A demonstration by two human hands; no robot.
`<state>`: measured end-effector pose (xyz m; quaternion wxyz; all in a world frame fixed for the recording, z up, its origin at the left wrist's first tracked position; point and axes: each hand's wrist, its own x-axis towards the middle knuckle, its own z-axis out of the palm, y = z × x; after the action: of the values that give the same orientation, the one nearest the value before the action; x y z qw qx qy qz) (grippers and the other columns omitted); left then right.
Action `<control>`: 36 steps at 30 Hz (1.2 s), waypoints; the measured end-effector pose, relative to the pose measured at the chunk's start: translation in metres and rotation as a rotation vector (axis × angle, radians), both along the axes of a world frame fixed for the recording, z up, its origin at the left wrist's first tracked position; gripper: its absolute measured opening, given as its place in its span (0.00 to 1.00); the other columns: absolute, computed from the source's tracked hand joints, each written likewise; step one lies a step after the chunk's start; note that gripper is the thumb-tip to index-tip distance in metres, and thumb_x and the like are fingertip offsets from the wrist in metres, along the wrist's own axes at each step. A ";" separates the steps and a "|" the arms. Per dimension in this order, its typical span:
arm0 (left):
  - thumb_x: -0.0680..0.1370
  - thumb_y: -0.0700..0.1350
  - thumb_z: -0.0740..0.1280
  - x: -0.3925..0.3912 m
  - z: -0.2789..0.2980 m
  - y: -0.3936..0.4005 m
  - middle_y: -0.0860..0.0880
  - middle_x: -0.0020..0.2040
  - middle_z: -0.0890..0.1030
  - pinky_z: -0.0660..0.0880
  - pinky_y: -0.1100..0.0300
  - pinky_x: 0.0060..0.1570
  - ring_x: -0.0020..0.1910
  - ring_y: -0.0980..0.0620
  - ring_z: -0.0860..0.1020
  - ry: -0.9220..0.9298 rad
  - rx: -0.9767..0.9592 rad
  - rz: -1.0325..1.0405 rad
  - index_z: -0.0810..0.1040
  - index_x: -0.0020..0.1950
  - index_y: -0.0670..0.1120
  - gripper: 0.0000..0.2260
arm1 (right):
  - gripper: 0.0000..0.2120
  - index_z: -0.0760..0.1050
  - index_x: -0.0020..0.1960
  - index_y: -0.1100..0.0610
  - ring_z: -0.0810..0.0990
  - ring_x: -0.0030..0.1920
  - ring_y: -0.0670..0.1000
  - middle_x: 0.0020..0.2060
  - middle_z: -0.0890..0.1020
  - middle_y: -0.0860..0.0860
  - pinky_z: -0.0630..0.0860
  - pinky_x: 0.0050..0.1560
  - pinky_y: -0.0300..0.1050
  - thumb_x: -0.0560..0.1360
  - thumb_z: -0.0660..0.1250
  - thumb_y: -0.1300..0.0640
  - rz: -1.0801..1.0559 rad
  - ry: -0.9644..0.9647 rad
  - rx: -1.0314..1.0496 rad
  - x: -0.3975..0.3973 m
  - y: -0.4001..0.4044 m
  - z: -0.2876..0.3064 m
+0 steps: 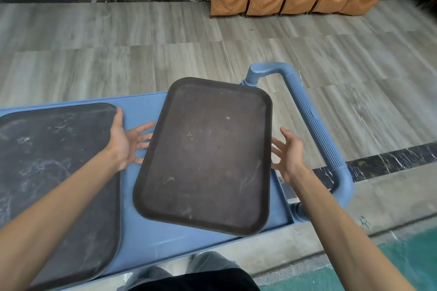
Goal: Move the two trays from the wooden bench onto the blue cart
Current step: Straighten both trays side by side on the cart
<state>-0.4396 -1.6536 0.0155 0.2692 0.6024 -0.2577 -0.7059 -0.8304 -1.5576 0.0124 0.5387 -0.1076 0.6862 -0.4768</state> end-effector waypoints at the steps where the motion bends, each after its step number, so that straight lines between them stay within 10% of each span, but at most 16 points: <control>1: 0.67 0.81 0.42 0.003 0.001 0.004 0.44 0.59 0.83 0.72 0.36 0.56 0.56 0.45 0.81 0.013 0.006 0.010 0.79 0.68 0.53 0.48 | 0.24 0.68 0.70 0.40 0.82 0.61 0.53 0.59 0.84 0.49 0.77 0.56 0.62 0.74 0.62 0.41 0.012 -0.004 0.004 -0.002 -0.001 0.000; 15: 0.63 0.84 0.47 0.046 -0.009 0.058 0.42 0.67 0.79 0.68 0.27 0.60 0.66 0.43 0.77 0.142 0.034 0.165 0.76 0.71 0.52 0.51 | 0.33 0.59 0.81 0.40 0.76 0.69 0.57 0.71 0.76 0.56 0.70 0.64 0.76 0.78 0.55 0.35 0.199 -0.058 0.018 0.011 -0.029 -0.008; 25: 0.69 0.79 0.50 0.042 -0.013 0.069 0.42 0.69 0.77 0.72 0.34 0.57 0.67 0.45 0.76 0.166 -0.012 0.108 0.76 0.72 0.55 0.42 | 0.28 0.64 0.77 0.40 0.74 0.63 0.53 0.74 0.73 0.53 0.70 0.54 0.63 0.80 0.53 0.34 0.299 0.047 0.040 0.016 -0.028 -0.009; 30: 0.81 0.61 0.59 0.022 -0.004 0.090 0.52 0.78 0.67 0.59 0.47 0.74 0.78 0.51 0.63 -0.335 -0.232 -0.193 0.70 0.76 0.56 0.24 | 0.32 0.55 0.82 0.41 0.67 0.76 0.51 0.79 0.66 0.45 0.67 0.67 0.55 0.81 0.59 0.38 0.518 0.321 -0.050 0.028 -0.022 0.004; 36: 0.81 0.63 0.60 0.011 -0.021 0.177 0.54 0.81 0.56 0.43 0.59 0.77 0.81 0.54 0.40 -0.912 -0.820 -0.835 0.61 0.80 0.51 0.31 | 0.32 0.55 0.82 0.43 0.55 0.81 0.46 0.82 0.56 0.46 0.58 0.77 0.46 0.82 0.60 0.39 1.013 0.855 -0.375 0.090 0.055 -0.004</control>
<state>-0.4283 -1.4771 -0.0058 0.0478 0.5386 -0.7945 -0.2762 -0.7403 -1.5030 0.0083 0.3493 -0.6852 0.6095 -0.1925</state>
